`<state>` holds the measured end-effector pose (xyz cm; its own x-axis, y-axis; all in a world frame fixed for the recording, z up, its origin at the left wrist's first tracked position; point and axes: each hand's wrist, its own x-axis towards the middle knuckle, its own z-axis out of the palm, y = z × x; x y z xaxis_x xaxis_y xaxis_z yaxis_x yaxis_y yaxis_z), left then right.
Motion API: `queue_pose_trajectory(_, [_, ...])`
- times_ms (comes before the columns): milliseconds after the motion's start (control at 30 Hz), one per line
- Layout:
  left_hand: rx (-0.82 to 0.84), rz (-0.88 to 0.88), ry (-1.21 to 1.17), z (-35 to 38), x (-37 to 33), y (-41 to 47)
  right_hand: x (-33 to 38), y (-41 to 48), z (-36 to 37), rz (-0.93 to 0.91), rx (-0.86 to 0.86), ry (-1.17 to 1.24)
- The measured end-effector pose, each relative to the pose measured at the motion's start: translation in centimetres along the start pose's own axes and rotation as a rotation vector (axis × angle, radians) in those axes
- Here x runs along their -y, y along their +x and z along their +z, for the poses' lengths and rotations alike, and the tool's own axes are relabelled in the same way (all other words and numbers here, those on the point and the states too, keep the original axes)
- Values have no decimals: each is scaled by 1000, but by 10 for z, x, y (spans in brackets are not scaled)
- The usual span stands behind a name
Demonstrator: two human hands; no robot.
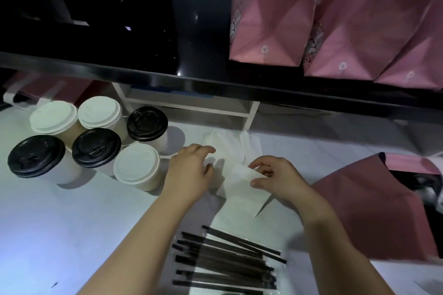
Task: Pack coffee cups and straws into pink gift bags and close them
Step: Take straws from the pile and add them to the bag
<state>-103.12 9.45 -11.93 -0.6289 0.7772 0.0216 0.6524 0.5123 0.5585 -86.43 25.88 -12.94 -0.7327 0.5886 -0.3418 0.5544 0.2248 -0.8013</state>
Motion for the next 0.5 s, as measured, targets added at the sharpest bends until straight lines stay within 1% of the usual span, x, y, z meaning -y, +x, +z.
queue_pose_trajectory(133, [17, 5, 19, 0, -5, 0, 6, -6, -10, -35, -70, -57])
queue_pose_trajectory(267, [15, 16, 19, -1, -7, -6, 11, -19, -28, -31, -27, -102])
queue_pose_trajectory(333, [8, 21, 18, -2, -6, -10, 15, -29, -38, -47, -46, -48])
queue_pose_trajectory(433, [0, 33, 24, -2, -5, -16, 19, -38, -46, -78, -163, 132])
queue_pose_trajectory(500, [0, 35, 26, -1, -6, -18, 19, -32, -42, -47, -320, 173])
